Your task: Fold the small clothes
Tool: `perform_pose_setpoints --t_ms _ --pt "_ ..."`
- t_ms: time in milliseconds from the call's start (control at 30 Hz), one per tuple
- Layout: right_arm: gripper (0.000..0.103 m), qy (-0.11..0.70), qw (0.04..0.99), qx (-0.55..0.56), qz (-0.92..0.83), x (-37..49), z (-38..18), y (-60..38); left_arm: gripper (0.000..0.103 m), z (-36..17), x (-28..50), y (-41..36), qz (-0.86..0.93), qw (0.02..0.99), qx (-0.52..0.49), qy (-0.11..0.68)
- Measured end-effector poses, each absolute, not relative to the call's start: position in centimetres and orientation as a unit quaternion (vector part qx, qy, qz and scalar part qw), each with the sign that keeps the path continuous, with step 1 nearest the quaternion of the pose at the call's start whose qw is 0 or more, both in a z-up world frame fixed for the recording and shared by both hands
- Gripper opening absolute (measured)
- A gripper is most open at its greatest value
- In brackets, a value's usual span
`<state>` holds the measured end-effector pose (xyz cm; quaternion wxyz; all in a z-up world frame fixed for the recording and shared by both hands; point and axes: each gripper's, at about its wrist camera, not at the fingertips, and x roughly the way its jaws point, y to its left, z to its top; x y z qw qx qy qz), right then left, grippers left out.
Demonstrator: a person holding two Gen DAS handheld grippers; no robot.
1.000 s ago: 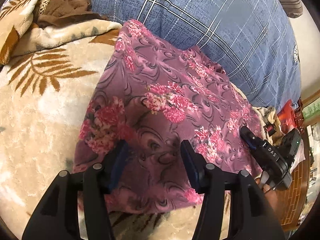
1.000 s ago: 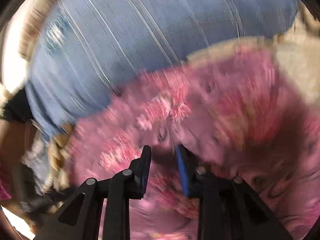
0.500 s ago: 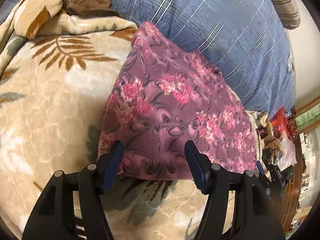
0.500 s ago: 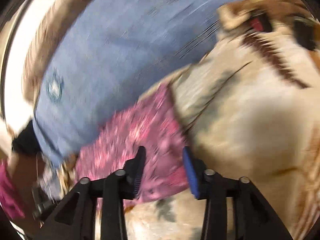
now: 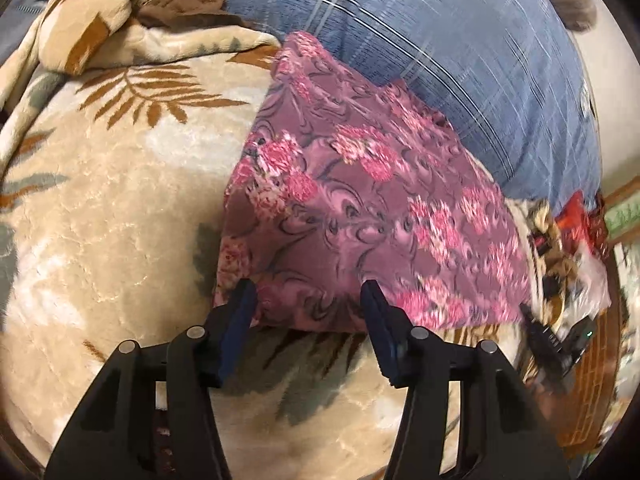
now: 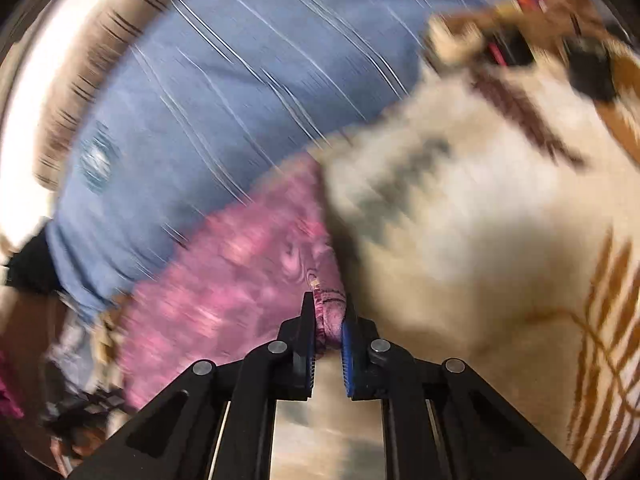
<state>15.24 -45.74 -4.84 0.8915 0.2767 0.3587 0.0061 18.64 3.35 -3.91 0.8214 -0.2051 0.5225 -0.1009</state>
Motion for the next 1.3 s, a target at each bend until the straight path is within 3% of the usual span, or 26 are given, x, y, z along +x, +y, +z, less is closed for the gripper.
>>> perform_pose_setpoints --t_ms 167,267,333,467,567,667,867,1100,1300 --pt "0.018 0.344 0.906 0.245 -0.023 14.7 -1.8 -44.7 0.055 -1.5 17.5 3.3 -0.137 0.834 -0.210 0.491" --pt "0.026 0.298 0.916 0.268 -0.012 15.2 -0.2 -43.6 0.068 0.4 18.7 3.1 -0.125 0.851 -0.208 0.466" --pt "0.033 0.288 0.920 0.266 0.009 16.5 0.4 -42.1 0.068 0.8 20.3 2.5 -0.109 0.858 -0.197 0.462" --pt "0.034 0.305 0.922 0.235 0.027 19.6 0.1 -39.5 0.068 -1.2 23.7 1.5 -0.085 0.847 -0.186 0.490" --pt "0.045 0.360 0.903 0.234 0.007 21.8 -3.3 -38.5 0.068 -5.0 25.0 1.5 -0.063 0.821 -0.186 0.536" --pt "0.051 0.338 0.917 0.212 0.011 21.2 -4.6 -37.6 0.084 -4.8 23.9 1.4 -0.086 0.838 -0.192 0.504" --pt "0.051 0.352 0.915 0.199 -0.002 21.1 -4.3 -37.1 0.086 -4.1 23.5 -0.1 -0.084 0.849 -0.136 0.503" --pt "0.053 0.364 0.910 0.198 0.019 18.6 -3.4 -34.7 0.087 -3.5 20.7 0.7 -0.112 0.849 -0.158 0.492" --pt "0.054 0.388 0.920 0.045 -0.019 18.3 -4.0 -30.6 0.086 -3.9 20.3 -1.0 -0.111 0.853 -0.079 0.505"
